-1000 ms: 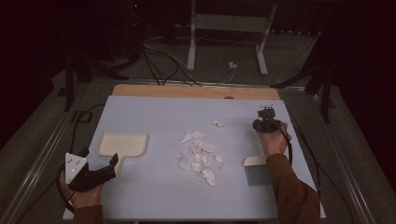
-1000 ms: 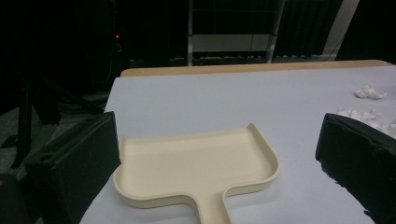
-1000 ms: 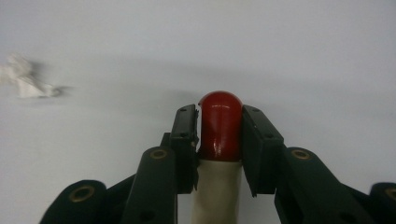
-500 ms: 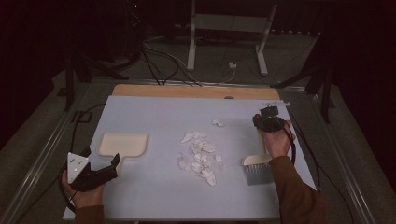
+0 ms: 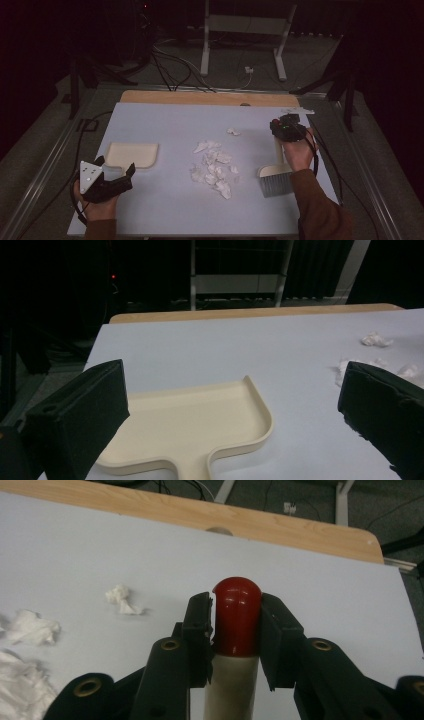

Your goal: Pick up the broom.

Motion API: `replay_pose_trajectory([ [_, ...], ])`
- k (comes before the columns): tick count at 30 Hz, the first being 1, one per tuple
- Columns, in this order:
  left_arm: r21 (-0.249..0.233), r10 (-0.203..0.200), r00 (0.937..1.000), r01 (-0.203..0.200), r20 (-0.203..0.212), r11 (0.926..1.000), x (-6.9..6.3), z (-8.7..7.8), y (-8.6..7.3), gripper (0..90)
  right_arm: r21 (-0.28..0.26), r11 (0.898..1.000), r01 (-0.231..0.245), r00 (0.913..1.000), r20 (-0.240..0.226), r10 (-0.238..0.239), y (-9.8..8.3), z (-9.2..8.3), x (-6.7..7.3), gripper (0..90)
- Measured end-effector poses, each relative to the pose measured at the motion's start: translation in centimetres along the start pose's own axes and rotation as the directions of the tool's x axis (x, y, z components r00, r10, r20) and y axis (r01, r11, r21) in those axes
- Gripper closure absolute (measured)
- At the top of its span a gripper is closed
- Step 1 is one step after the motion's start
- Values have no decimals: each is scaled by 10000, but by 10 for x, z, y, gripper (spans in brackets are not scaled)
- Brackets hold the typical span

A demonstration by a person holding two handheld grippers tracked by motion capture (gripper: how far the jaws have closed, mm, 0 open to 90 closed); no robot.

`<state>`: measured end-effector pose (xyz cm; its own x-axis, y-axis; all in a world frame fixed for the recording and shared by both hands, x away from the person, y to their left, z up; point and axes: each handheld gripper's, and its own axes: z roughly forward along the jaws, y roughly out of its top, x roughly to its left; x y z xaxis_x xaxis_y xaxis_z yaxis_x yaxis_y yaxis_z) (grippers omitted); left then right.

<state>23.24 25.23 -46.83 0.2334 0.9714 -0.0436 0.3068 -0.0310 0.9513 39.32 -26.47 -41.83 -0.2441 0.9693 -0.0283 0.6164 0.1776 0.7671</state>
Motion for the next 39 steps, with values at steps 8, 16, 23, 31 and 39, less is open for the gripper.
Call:
replay_pose_trajectory([
  [8,42,22,9999,-23,111,10000,-2,5,2,6,-302,9994,141,9997,-179,-147,2,-10,5,690],
  [16,-1,33,9997,-33,234,10000,-4,6,3,6,-651,9974,308,9988,-362,-332,3,-20,12,690],
  [23,-1,25,9996,-25,269,10000,-5,7,4,6,-950,9948,380,9972,-601,-438,4,-29,17,690],
  [31,90,111,9984,-116,547,9999,-15,12,7,6,-1318,9904,426,9959,-730,-525,2,-39,21,690],
  [39,341,303,9874,-360,1554,9988,-55,34,12,6,-1509,9878,380,9946,-901,-520,0,-47,20,690],
])
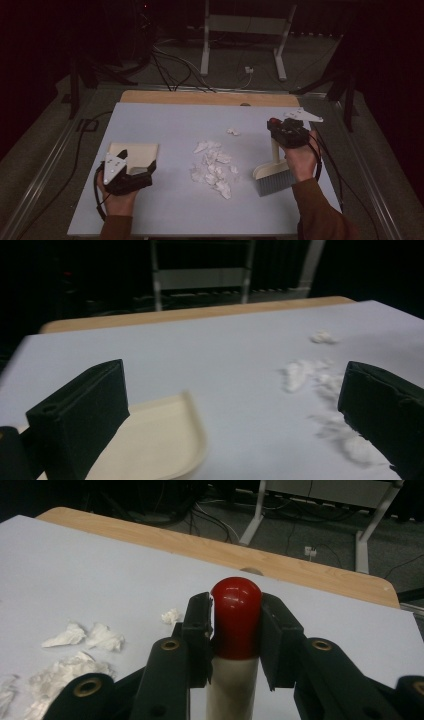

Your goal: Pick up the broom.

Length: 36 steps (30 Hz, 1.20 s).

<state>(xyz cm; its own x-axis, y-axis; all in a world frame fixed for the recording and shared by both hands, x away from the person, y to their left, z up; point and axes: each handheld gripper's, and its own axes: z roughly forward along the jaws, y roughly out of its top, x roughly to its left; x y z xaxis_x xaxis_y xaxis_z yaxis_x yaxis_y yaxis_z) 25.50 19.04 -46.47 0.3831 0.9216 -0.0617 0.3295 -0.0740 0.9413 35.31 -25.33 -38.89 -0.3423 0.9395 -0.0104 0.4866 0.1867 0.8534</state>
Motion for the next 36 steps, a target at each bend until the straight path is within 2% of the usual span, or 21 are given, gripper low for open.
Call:
replay_pose_trajectory([
  [3,121,138,9988,-144,473,9998,-18,14,2,6,-124,9999,-12,10000,-45,11,0,-2,2,690],
  [6,182,375,9943,-395,1002,9991,-39,28,5,6,-224,9997,17,10000,-78,-19,0,-4,4,690],
  [11,216,683,9821,-732,1757,9971,-72,49,12,6,-403,9992,11,9997,-236,-21,1,-7,5,690],
  [19,469,832,9604,-991,2659,9940,-113,78,17,6,-638,9980,44,9992,-395,-69,3,-12,11,690],
  [26,835,747,9360,-1097,3439,9905,-142,102,17,6,-747,9971,139,9987,-482,-175,4,-17,15,690],
  [28,938,633,9270,-1050,3698,9900,-151,107,15,17,-816,9966,150,9984,-523,-193,4,-19,17,690],
  [29,1081,631,9187,-1137,3900,9876,-158,112,14,24,-843,9963,164,9984,-527,-209,4,-20,18,691],
  [30,1147,651,9131,-1209,4024,9860,-163,114,13,30,-851,9962,160,9983,-550,-207,4,-21,18,690],
  [31,1147,651,9131,-1209,4024,9860,-163,114,13,33,-868,9961,179,9981,-568,-229,4,-21,19,690],
  [32,1192,674,9100,-1265,4091,9848,-167,116,12,33,-868,9961,179,9981,-568,-229,4,-21,19,690],
  [33,1261,725,9031,-1380,4233,9824,-174,120,11,43,-893,9958,195,9978,-612,-250,5,-23,20,690],
  [34,1261,725,9031,-1380,4233,9824,-174,120,11,48,-893,9958,195,9978,-612,-250,5,-23,20,690],
  [36,1332,641,8906,-1380,4503,9814,-179,124,11,77,-915,9955,229,9975,-649,-289,5,-25,22,690],
])
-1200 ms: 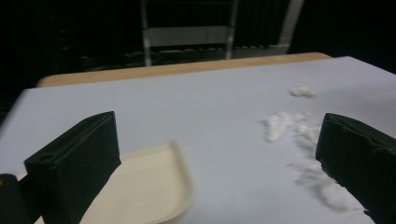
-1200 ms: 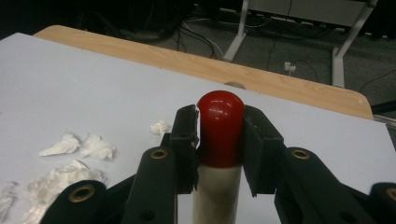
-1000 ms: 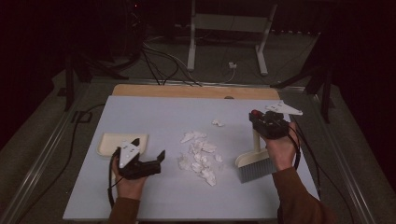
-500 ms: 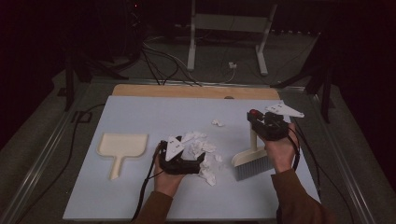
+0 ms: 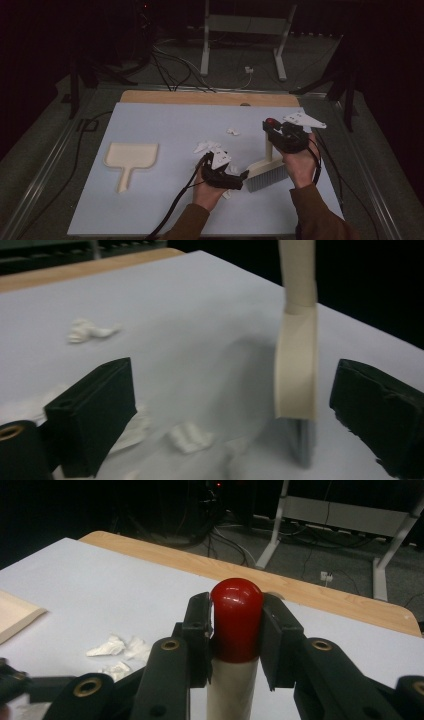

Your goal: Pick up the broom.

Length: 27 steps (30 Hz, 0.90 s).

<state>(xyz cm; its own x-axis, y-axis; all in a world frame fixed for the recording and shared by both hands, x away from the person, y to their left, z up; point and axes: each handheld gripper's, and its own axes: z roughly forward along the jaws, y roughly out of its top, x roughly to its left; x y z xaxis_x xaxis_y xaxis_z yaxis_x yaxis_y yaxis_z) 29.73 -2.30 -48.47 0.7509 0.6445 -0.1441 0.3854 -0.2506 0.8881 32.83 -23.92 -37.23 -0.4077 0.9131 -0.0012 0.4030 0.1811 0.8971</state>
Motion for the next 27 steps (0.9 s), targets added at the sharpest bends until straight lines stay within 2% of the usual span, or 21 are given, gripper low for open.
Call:
replay_pose_trajectory([
  [3,200,-39,9992,31,410,9998,-5,12,-1,136,-29,10000,9,10000,-31,-9,0,-1,1,690],
  [4,200,-39,9992,31,410,9998,-5,12,-1,163,-29,10000,9,10000,-31,-9,0,-1,1,690],
  [5,358,-180,9971,153,745,9992,-7,19,-2,166,-43,10000,5,10000,-37,-5,0,-1,1,690],
  [6,420,-196,9961,160,858,9990,-9,22,-2,177,-50,10000,-9,10000,-44,8,-1,-2,1,690],
  [7,420,-196,9961,160,858,9990,-9,22,-2,206,-52,10000,-7,10000,-60,7,-1,-2,2,690],
  [8,521,-83,9937,24,1118,9986,-13,27,-1,241,-61,10000,-10,10000,-65,10,-1,-2,2,690],
  [10,554,1,9928,-67,1196,9984,-14,29,-1,321,-72,10000,-12,10000,-90,12,-1,-2,2,690],
  [11,610,-67,9885,-26,1513,9981,-15,33,0,378,-72,10000,-22,10000,-96,21,-1,-2,2,690],
  [13,770,-120,9843,-16,1759,9970,-15,37,1,458,-77,10000,-20,9999,-110,20,-1,-2,2,690],
  [14,770,-120,9843,-16,1759,9970,-15,37,1,500,-88,10000,-29,9999,-109,28,-1,-3,2,690],
  [17,949,-256,9794,66,2003,9955,-14,41,1,547,-104,9999,-26,9999,-136,25,-1,-3,1,690],
  [18,999,-365,9734,141,2261,9949,-13,44,0,618,-116,9999,-40,9999,-166,38,-1,-3,1,690],
  [19,999,-365,9734,141,2261,9949,-13,44,0,639,-129,9999,-27,9999,-154,25,-1,-3,1,690],
  [20,978,-452,9691,220,2425,9950,-12,44,0,651,-156,9999,32,9999,-98,-34,-2,-3,2,689],
  [21,970,-691,9616,446,2658,9943,-10,44,0,670,-169,9999,37,9999,-107,-39,-2,-3,2,688],
  [22,970,-691,9616,446,2658,9943,-10,44,0,682,-179,9998,10,9998,-177,-13,-1,-3,1,687],
  [24,1015,-874,9568,613,2772,9930,-8,44,0,688,-147,9999,4,9997,-249,-7,-1,-2,0,685],
  [26,1027,-911,9565,648,2772,9926,-8,44,0,691,-176,9997,197,9996,-204,-201,-1,-1,1,671],
  [27,967,-850,9545,595,2857,9935,-8,44,-1,697,-207,9994,270,9995,-160,-274,-1,-1,1,627],
])
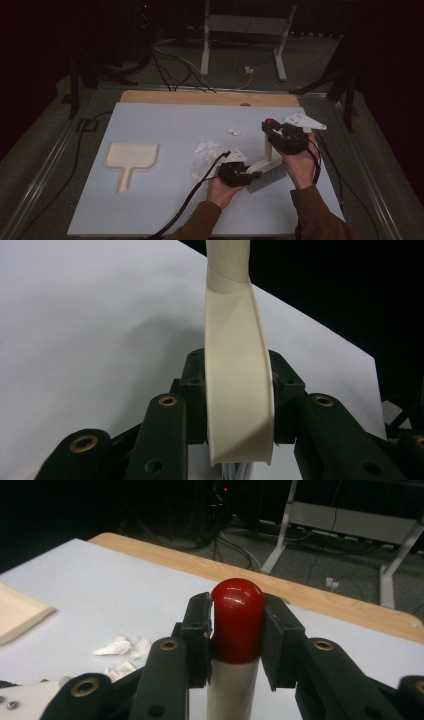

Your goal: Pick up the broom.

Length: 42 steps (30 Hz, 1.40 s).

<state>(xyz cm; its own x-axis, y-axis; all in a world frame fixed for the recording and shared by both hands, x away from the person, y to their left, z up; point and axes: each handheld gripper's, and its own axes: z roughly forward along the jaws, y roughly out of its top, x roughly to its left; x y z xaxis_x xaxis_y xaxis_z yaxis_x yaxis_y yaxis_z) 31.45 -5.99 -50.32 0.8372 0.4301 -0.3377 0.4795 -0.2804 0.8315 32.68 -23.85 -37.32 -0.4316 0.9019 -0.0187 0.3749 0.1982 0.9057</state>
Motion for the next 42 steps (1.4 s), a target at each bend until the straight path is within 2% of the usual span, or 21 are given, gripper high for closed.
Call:
replay_pose_trajectory([
  [3,-24,87,10000,-87,34,10000,-4,0,1,699,-22,9996,266,9996,136,-266,0,5,-1,509],
  [5,1,84,9999,-84,100,10000,-5,-1,1,699,61,9999,107,9998,157,-108,-1,7,-3,444],
  [8,55,-11,9999,10,170,10000,-5,-3,2,699,171,9998,50,9993,375,-56,-1,8,-1,250],
  [10,73,-16,9999,14,168,10000,-5,-7,4,699,250,9995,168,9982,568,-182,0,8,1,170],
  [12,46,-66,9998,65,211,10000,-4,-9,5,699,318,9993,197,9984,517,-214,1,8,2,146],
  [13,-21,-202,9994,203,290,9998,-4,-11,6,699,442,9987,267,9993,266,-279,3,9,4,85],
  [15,-72,-247,9992,249,317,9997,-4,-13,7,699,407,9987,290,9994,189,-298,3,9,5,56],
  [20,-291,-415,9985,426,359,9987,0,-22,12,699,523,9982,304,9988,-403,-283,2,13,4,27],
  [23,-303,-362,9993,365,116,9989,3,-31,15,698,507,9977,448,9974,-591,-418,1,14,4,27],
  [26,-280,-295,9996,295,-12,9992,6,-37,17,698,421,9983,394,9956,-866,-356,2,14,3,27],
  [30,-249,-266,9995,261,-192,9993,9,-43,18,698,237,9982,549,9896,-1342,-512,2,15,2,31],
  [35,-288,-187,9992,177,-339,9994,14,-56,20,698,133,9985,522,9853,-1635,-493,2,15,0,37],
  [42,-301,-95,9983,78,-567,9995,22,-74,22,698,397,9981,475,9788,-2010,-385,1,18,-4,59],
])
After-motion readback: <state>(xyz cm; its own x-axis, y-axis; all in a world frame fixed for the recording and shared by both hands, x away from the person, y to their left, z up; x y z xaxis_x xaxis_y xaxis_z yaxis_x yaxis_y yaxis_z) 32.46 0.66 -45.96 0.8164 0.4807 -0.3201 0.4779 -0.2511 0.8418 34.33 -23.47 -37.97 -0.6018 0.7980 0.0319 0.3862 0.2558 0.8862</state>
